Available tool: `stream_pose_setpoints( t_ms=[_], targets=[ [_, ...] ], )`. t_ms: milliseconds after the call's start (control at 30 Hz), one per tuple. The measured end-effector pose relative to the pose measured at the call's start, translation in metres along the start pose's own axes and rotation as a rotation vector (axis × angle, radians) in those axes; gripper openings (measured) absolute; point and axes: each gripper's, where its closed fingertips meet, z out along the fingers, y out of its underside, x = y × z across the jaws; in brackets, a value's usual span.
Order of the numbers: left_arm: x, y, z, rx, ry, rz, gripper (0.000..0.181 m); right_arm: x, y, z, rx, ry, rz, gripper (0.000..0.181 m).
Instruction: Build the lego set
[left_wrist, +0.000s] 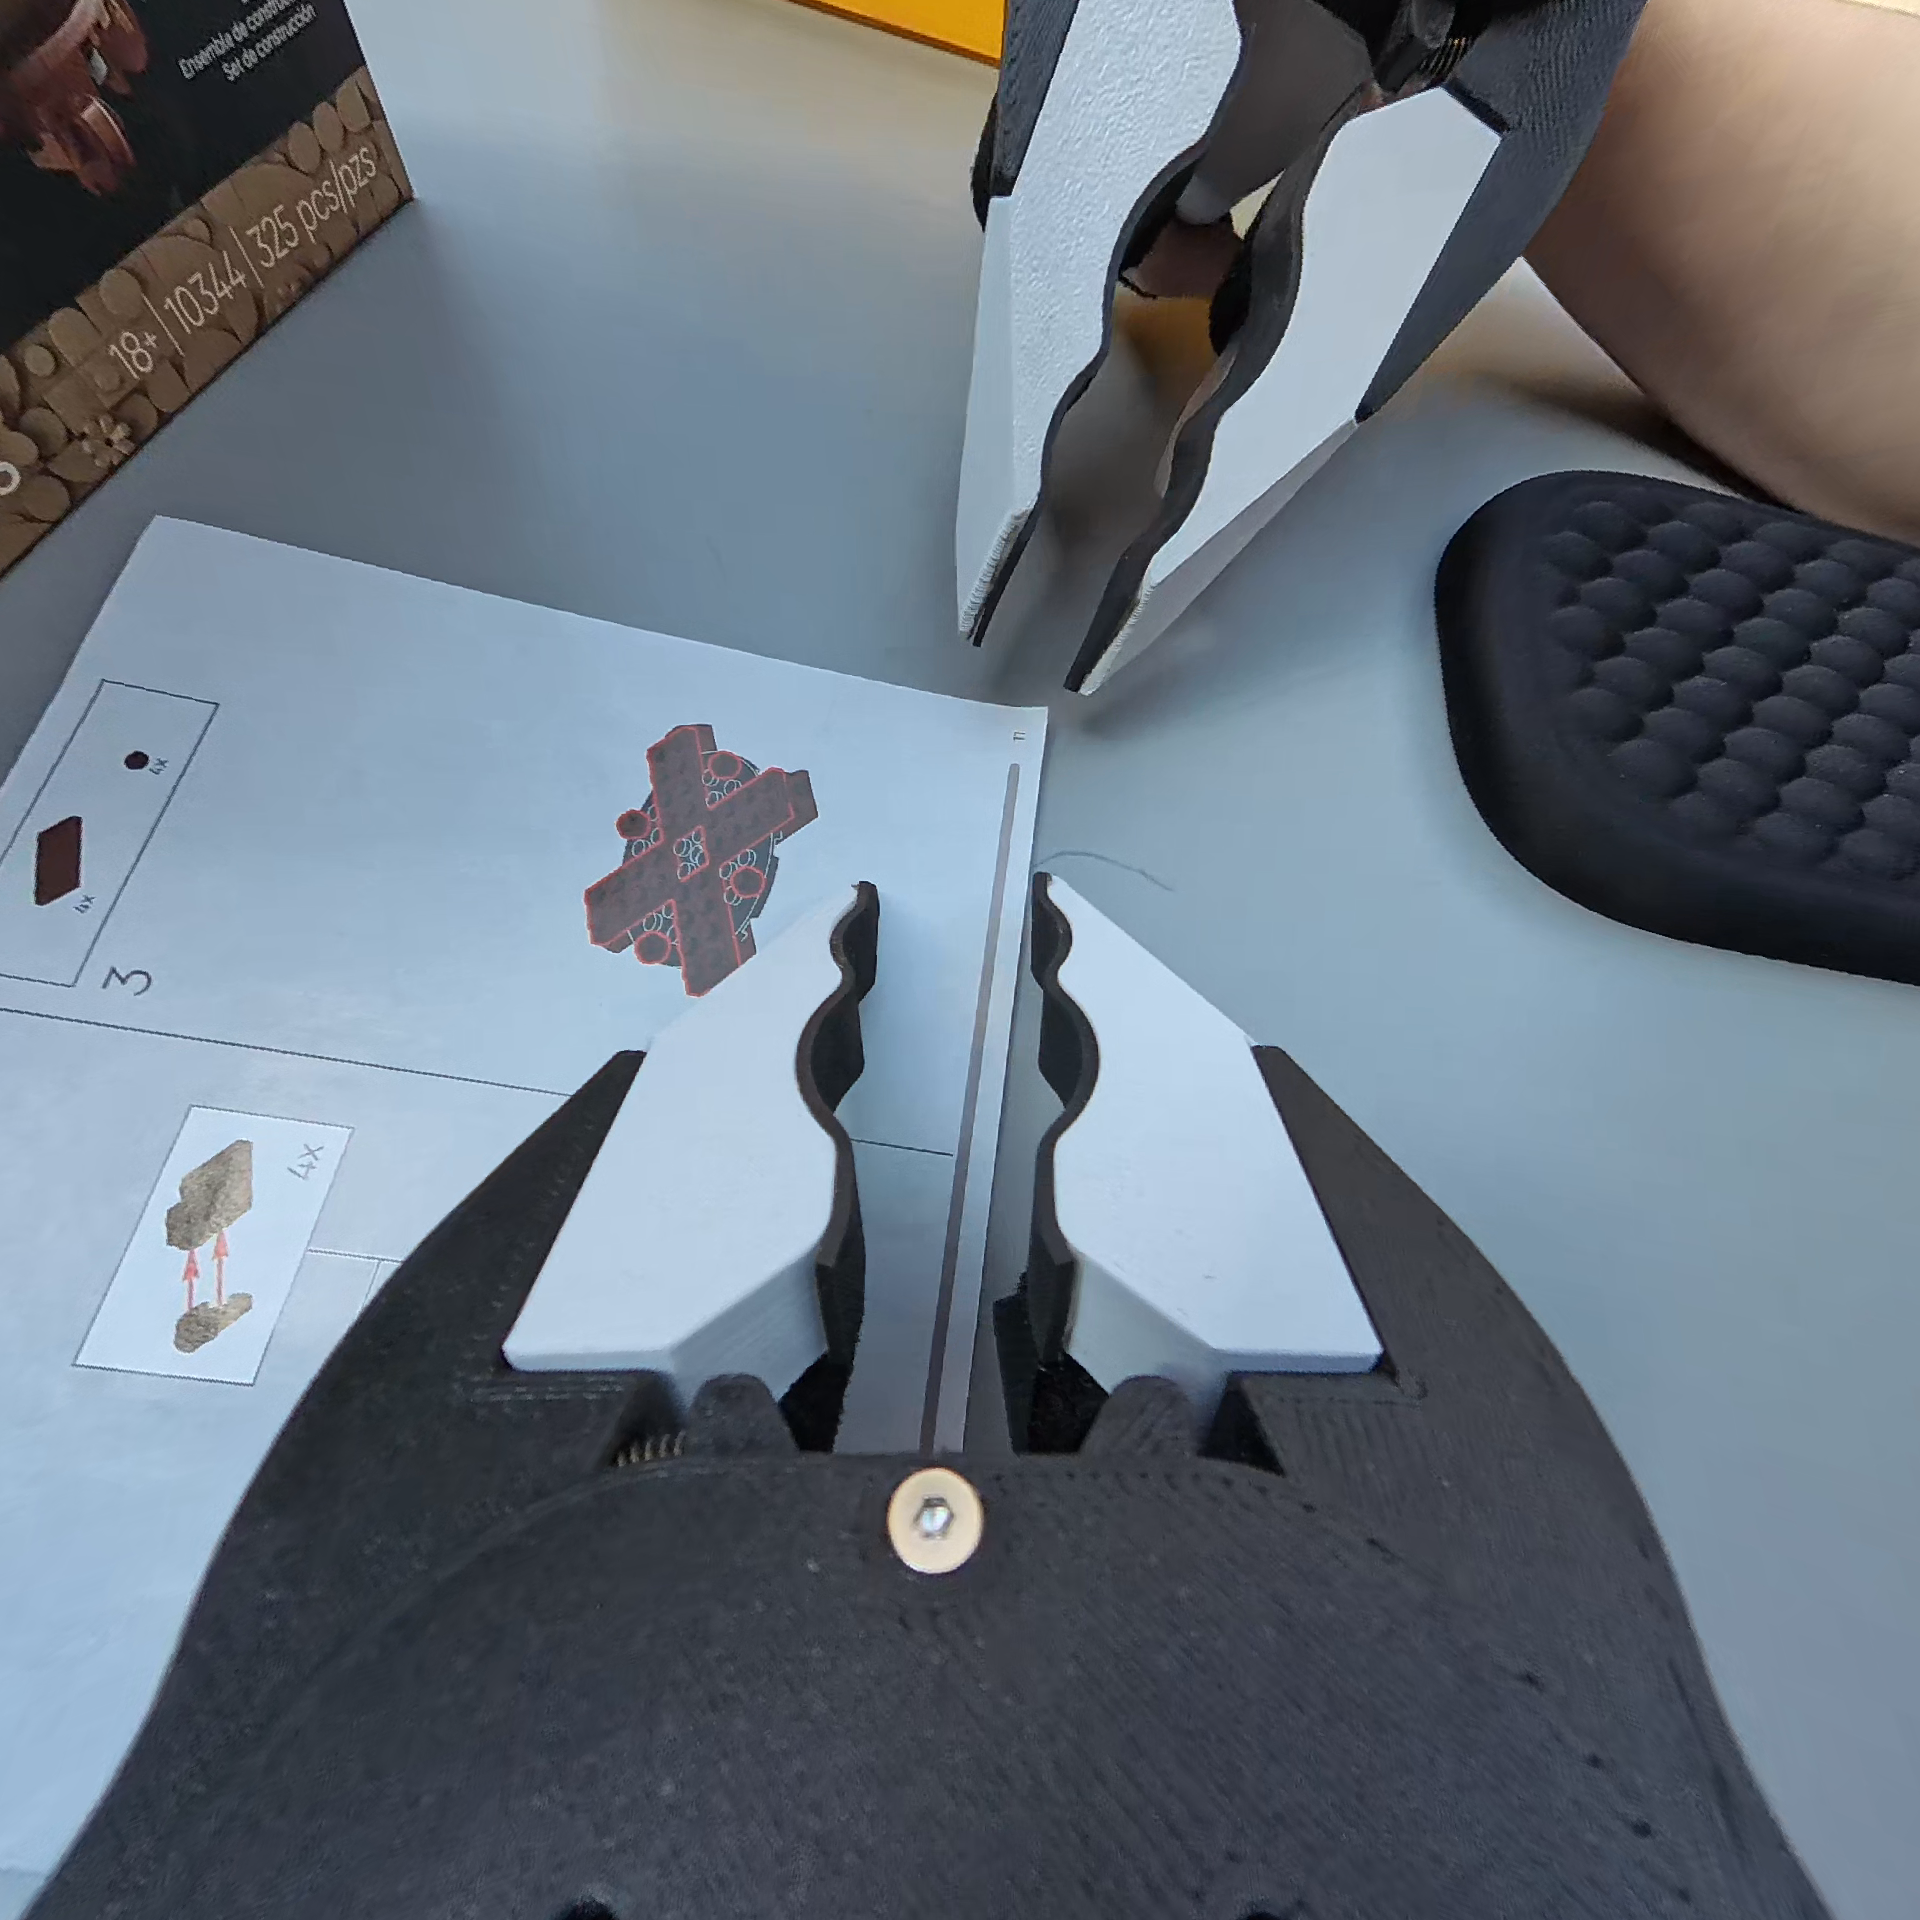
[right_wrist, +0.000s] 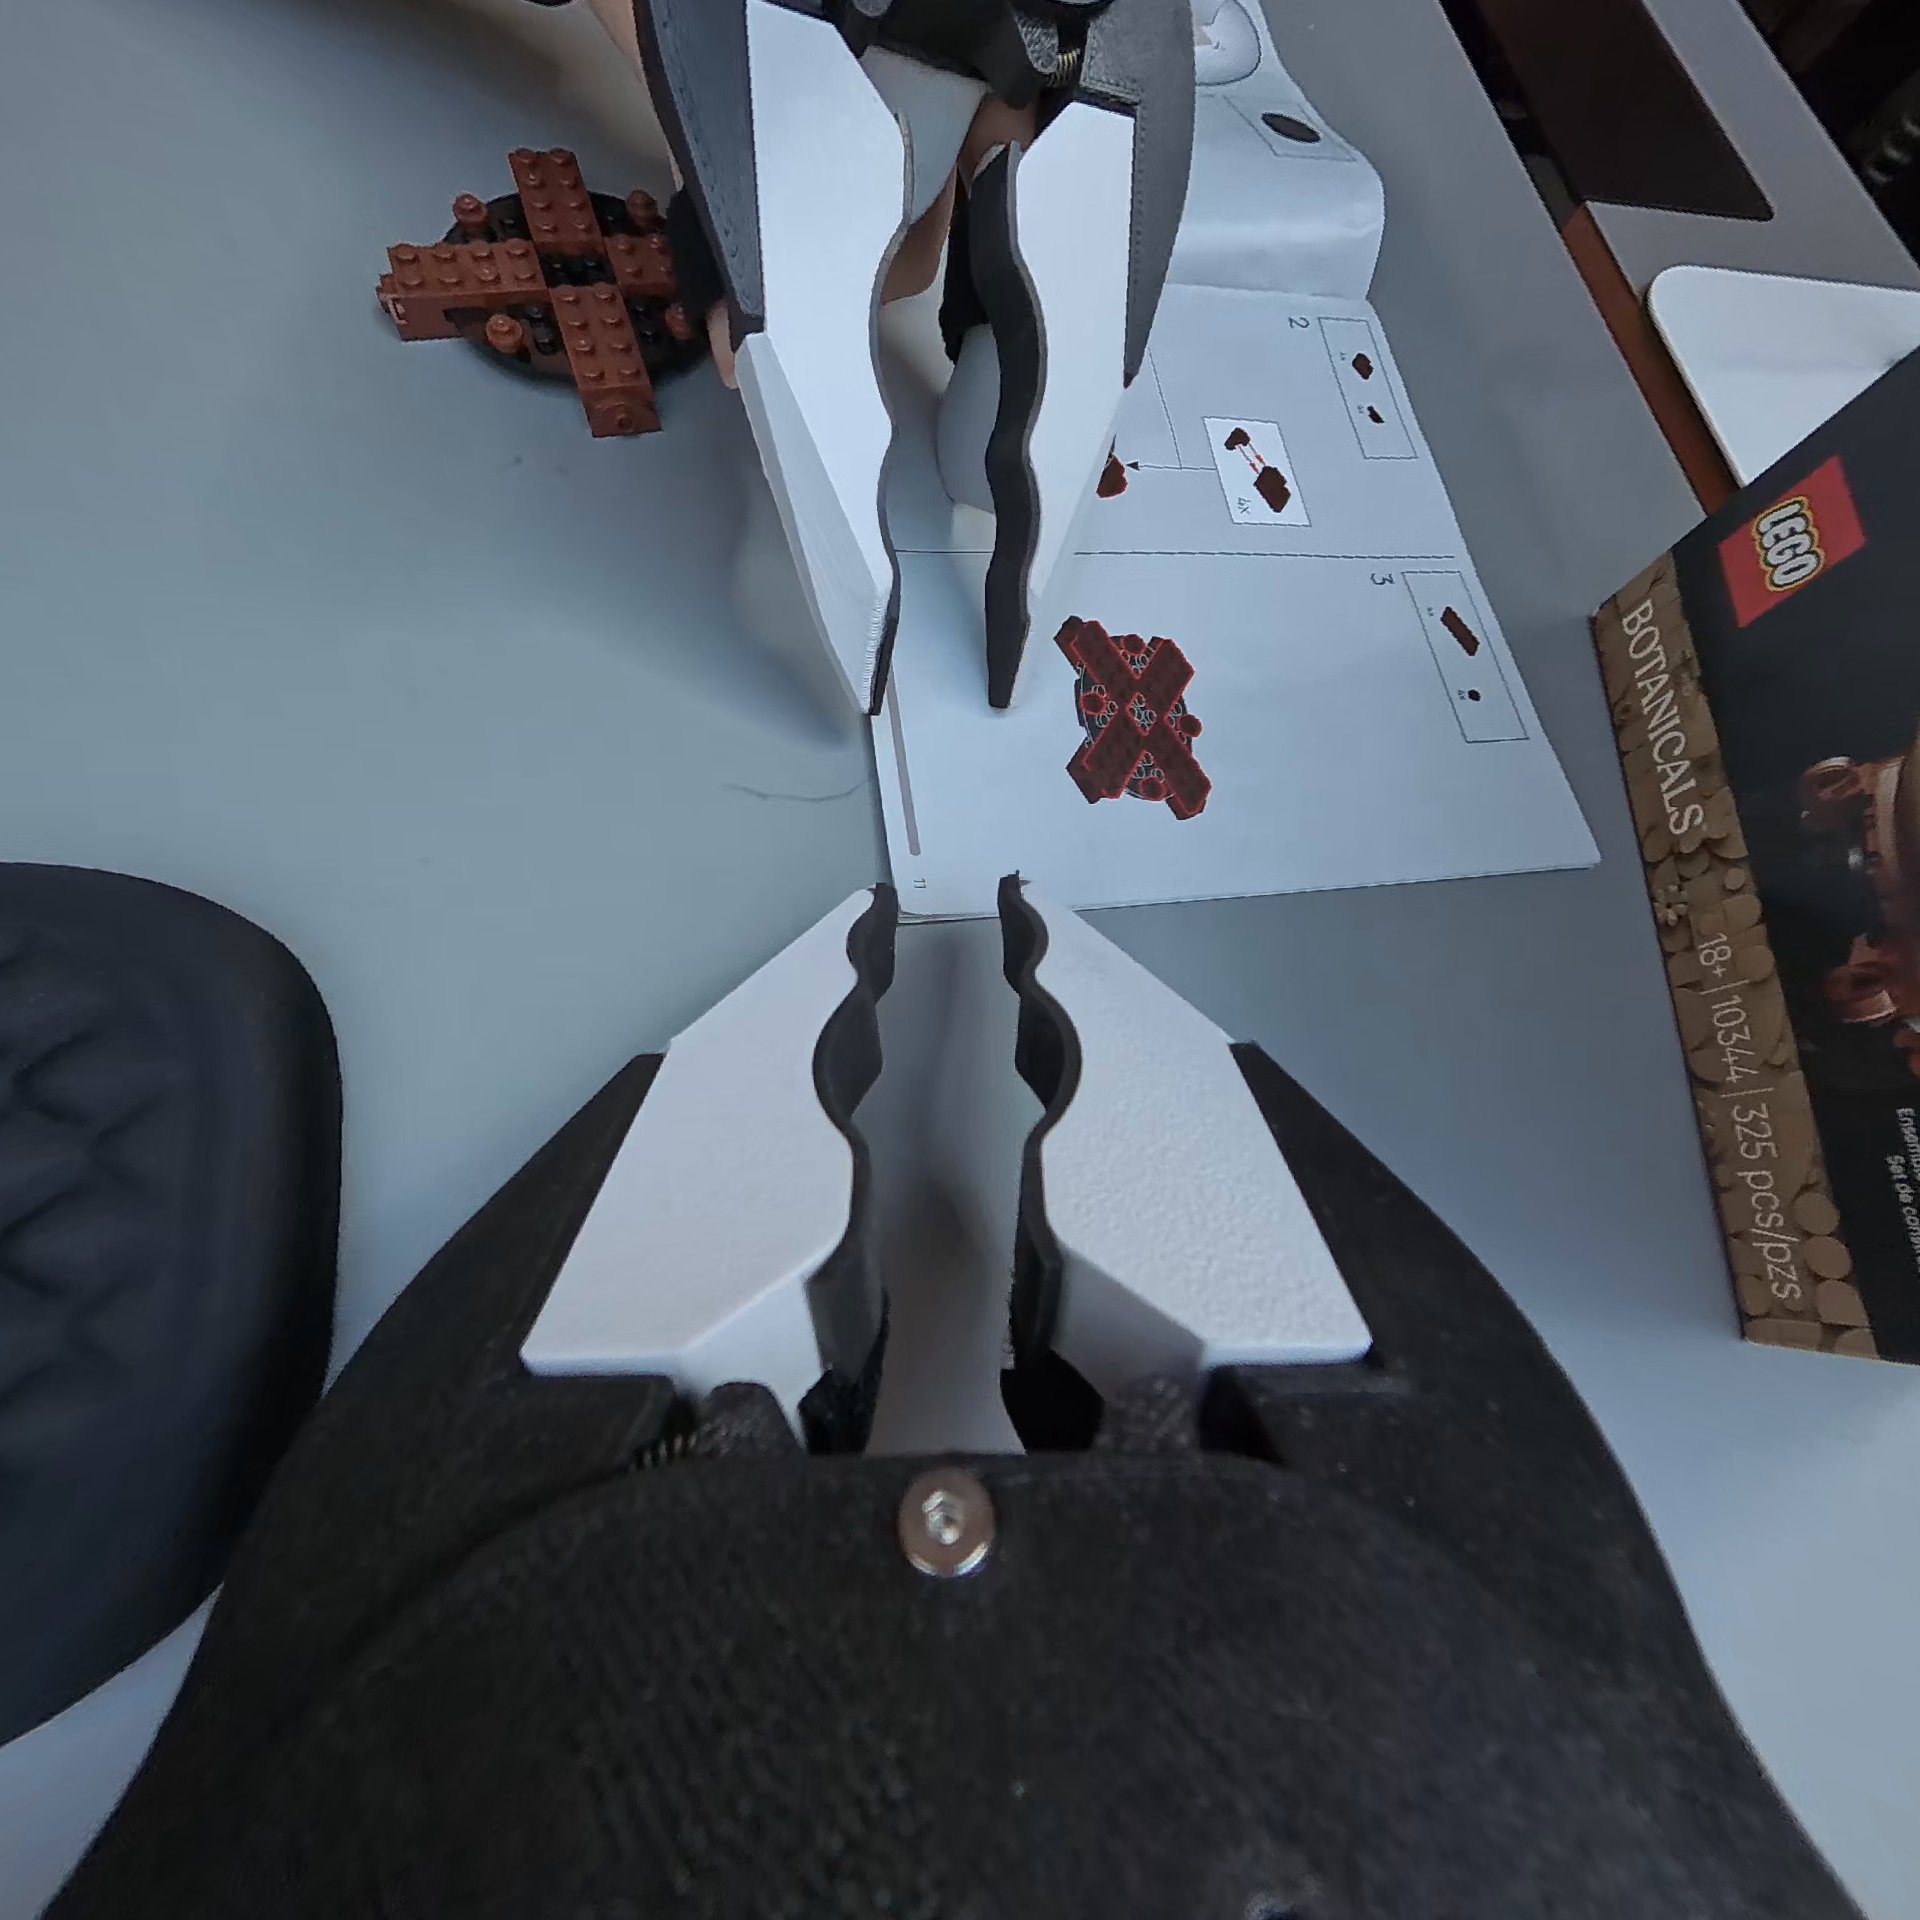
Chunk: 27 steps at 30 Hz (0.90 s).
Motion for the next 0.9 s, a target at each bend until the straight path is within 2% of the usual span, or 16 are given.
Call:
stream_pose_setpoints(
  t_ms=[133,267,433,900],
  targets=[
    [0.000,0.001,0.000,-0.003,-0.013,0.013,0.027,0.002,0.004,-0.002,-0.075,0.074,-0.121,0.020],
    [0.000,0.001,0.000,-0.005,-0.017,0.025,0.029,0.001,-0.018,-0.014,-0.073,0.215,-0.390,0.020],
    [0.000,0.002,0.000,-0.008,-0.023,0.030,0.028,-0.006,0.001,-0.006,-0.216,0.317,-0.597,0.018],
    [0.000,0.001,0.000,-0.007,-0.015,0.022,0.027,-0.007,0.004,0.005,-0.234,0.314,-0.646,0.014]
  ],
)
